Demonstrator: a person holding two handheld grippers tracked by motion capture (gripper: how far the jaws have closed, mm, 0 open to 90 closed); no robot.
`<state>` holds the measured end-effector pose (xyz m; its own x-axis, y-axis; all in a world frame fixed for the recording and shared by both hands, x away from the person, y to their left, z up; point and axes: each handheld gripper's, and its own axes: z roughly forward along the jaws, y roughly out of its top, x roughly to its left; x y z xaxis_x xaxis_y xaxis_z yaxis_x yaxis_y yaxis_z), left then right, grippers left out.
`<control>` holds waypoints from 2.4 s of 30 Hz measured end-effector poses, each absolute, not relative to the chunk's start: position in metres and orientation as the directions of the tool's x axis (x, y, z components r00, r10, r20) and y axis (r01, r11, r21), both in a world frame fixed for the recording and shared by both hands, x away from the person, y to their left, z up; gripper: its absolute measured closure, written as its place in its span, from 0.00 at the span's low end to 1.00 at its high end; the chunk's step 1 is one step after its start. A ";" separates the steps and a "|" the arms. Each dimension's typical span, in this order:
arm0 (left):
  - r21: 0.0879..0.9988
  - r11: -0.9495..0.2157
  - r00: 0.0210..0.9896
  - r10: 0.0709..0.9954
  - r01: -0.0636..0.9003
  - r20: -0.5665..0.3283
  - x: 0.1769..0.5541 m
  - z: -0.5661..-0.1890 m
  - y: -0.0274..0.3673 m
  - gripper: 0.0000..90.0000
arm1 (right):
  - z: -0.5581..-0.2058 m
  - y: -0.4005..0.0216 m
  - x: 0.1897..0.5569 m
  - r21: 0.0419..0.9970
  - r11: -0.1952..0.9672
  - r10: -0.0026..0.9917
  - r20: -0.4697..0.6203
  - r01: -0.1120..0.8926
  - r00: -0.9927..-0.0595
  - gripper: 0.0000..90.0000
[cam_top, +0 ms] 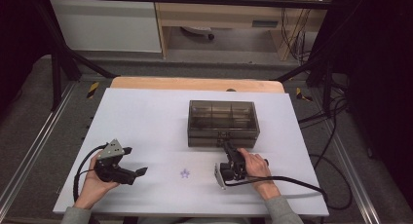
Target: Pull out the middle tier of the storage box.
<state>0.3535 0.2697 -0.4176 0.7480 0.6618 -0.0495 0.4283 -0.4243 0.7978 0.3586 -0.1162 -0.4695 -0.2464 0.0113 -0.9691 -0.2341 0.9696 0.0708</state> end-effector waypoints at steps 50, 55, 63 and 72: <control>0.797 -0.429 0.751 0.659 0.425 -0.045 0.353 -0.417 0.269 0.03 | -0.463 -0.119 0.342 0.125 0.965 0.048 -0.949 -0.231 -0.311 0.88; 0.798 -0.427 0.750 0.660 0.425 -0.046 0.353 -0.417 0.269 0.03 | -0.460 -0.120 0.343 0.170 0.961 0.078 -0.924 -0.220 -0.375 0.74; 0.796 -0.429 0.751 0.659 0.427 -0.047 0.353 -0.417 0.269 0.03 | -0.450 -0.121 0.345 0.266 0.944 0.137 -0.856 -0.197 -0.498 0.49; 0.795 -0.430 0.750 0.660 0.428 -0.047 0.354 -0.418 0.269 0.03 | -0.436 -0.127 0.351 0.321 0.934 0.170 -0.784 -0.155 -0.597 0.31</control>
